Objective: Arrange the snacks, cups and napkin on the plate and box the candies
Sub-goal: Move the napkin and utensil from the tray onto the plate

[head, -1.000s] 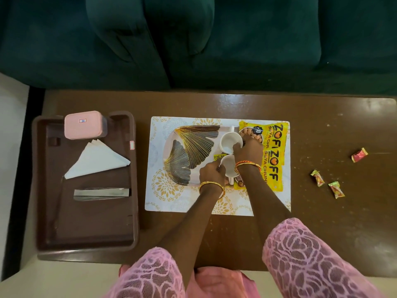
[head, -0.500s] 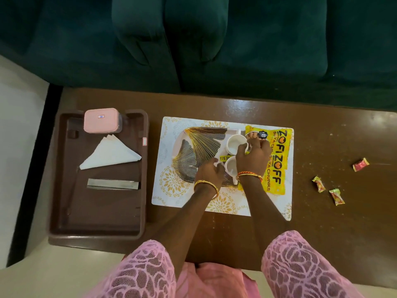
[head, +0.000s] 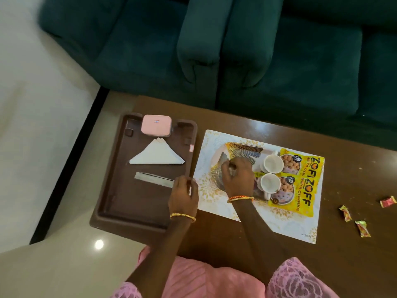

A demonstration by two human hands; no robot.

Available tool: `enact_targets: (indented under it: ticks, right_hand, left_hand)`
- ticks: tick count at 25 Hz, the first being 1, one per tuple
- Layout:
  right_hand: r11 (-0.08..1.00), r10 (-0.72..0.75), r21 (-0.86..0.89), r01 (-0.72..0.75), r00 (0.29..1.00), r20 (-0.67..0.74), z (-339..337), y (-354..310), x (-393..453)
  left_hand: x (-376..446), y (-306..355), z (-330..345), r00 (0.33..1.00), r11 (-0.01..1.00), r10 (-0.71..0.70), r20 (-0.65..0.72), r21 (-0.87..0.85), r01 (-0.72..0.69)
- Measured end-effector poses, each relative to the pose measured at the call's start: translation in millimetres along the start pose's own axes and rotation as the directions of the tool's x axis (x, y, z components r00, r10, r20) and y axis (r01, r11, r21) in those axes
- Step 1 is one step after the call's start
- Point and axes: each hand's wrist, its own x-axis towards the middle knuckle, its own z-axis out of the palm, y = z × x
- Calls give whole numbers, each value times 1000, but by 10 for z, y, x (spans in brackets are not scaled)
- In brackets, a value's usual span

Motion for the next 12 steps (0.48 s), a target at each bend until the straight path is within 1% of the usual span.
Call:
enact_targets:
  ticks: [1,2,3,4,5,6,7,9,10,11,12]
  right_hand:
    - [999,23,44,-28,994,102,134,-123,-20]
    - [994,67,71,-84,974,219,299,-258,-31]
    - [987,117,66,-146,937,330,463,-383,-24]
    - [982,152,37,-184,894,422,645,-475,2]
    - [982,167,-5,-188,858,485,841,-557,46]
    - [985,163,-43,-165,833,528,1035,-618,104]
    - [987,158,-86,-133,814,559,1237,-685,169]
    - [983,158,-167,-70,785,599,1596,-746,302]
    - [977,163,-211,-39,773,613,1765,-750,349]
    - [965,183,-263,-17,761,623,1913,-742,375]
    - [946,220,-325,-5,745,630,2059,-738,380]
  left_hand:
    - [62,-113,-146,995,996,-73,-62,-53,70]
    - [149,-261,-298,980,982,-165,-113,-116,151]
    - [252,-414,-433,952,952,-272,-138,-182,245]
    - [367,-561,-552,915,909,-381,-129,-232,346]
    - [484,-697,-657,880,864,-469,-83,-251,437]
    - [593,-823,-728,862,841,-506,-15,-230,490]
    - [693,-951,-783,866,847,-497,59,-183,499]
    - [841,-1115,-829,882,878,-436,176,-133,460]
    - [906,-1190,-835,877,870,-437,200,-152,469]
    - [961,-1250,-827,853,835,-476,213,-195,515]
    - [1017,-1316,-816,806,771,-543,238,-241,590]
